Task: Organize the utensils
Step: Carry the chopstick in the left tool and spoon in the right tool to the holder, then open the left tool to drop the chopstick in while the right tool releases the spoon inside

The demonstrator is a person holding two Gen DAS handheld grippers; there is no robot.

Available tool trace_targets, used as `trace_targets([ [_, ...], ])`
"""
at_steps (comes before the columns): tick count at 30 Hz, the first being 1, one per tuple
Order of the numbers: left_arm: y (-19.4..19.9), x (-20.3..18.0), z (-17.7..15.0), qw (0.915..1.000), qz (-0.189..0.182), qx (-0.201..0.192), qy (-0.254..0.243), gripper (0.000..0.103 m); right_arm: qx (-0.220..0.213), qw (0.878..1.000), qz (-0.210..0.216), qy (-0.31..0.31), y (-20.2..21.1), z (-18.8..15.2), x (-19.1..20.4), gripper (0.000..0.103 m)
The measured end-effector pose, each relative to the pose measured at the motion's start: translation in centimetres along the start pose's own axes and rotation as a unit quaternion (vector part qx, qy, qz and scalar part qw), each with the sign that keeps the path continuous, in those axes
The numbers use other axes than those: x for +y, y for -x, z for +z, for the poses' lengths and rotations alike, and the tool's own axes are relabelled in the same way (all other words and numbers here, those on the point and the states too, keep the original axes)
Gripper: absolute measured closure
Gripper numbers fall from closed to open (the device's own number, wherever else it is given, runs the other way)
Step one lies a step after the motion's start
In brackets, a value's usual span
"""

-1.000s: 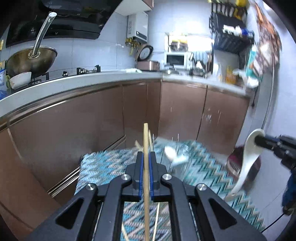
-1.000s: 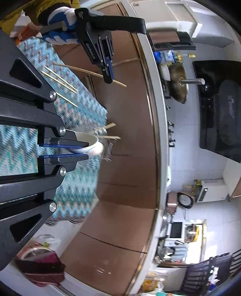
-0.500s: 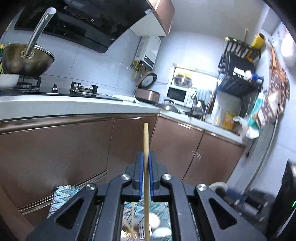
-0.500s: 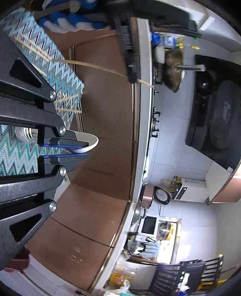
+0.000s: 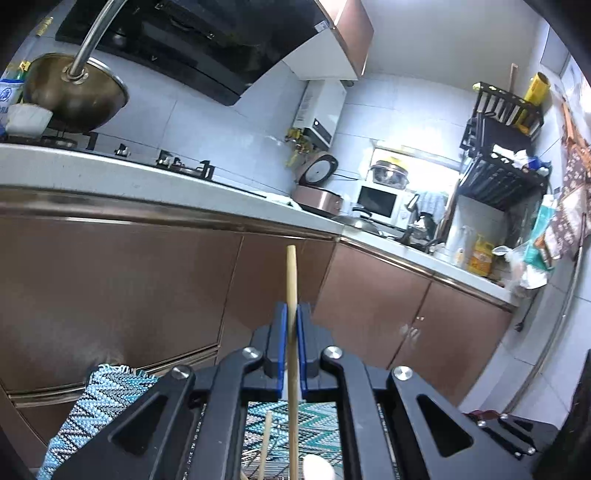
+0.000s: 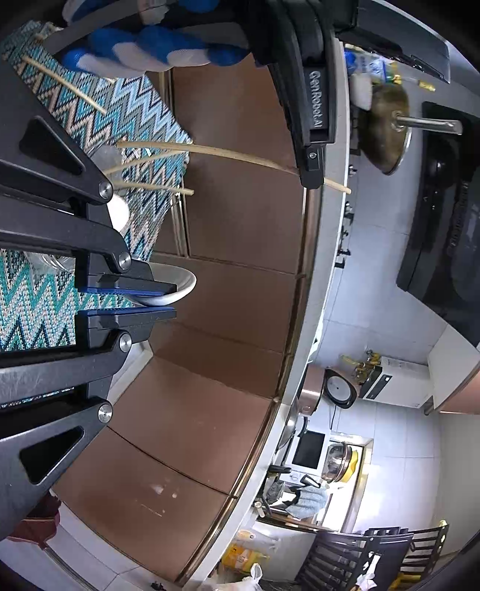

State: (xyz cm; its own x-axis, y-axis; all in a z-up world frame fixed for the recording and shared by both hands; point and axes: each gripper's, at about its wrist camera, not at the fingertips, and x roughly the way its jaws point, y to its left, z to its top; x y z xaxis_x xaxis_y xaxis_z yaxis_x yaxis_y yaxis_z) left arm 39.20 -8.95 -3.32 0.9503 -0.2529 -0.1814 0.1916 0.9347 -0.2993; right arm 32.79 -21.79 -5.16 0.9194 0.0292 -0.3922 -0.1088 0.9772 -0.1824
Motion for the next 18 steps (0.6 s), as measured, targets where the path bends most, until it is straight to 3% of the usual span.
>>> trace_targets([
  [8,-0.7,-0.4,-3.7,0.9988,0.027,-0.035,-0.021,0.097,0.003,1.0,-0.014,-0.007,-1.3,-1.8,0.8,0.097],
  [12,-0.5,0.4,-4.8,0.9993,0.023,-0.027,-0.014,0.096,0.007,1.0,-0.007,-0.016,-1.6,-2.7,1.1,0.096],
  [14,0.1,0.4,-4.7,0.9993,0.017,-0.026,-0.019,0.087,0.012,1.0,0.0,-0.021,-1.5,-3.2,1.3,0.095],
  [17,1.4,0.2,-4.3,0.9992,0.013,-0.024,-0.03,0.071,0.013,1.0,0.005,-0.028,-1.1,-3.5,1.2,0.083],
  [18,2.0,0.1,-4.1,0.9991,0.014,-0.022,-0.034,0.07,0.011,0.999,0.004,-0.031,-0.8,-3.5,1.1,0.076],
])
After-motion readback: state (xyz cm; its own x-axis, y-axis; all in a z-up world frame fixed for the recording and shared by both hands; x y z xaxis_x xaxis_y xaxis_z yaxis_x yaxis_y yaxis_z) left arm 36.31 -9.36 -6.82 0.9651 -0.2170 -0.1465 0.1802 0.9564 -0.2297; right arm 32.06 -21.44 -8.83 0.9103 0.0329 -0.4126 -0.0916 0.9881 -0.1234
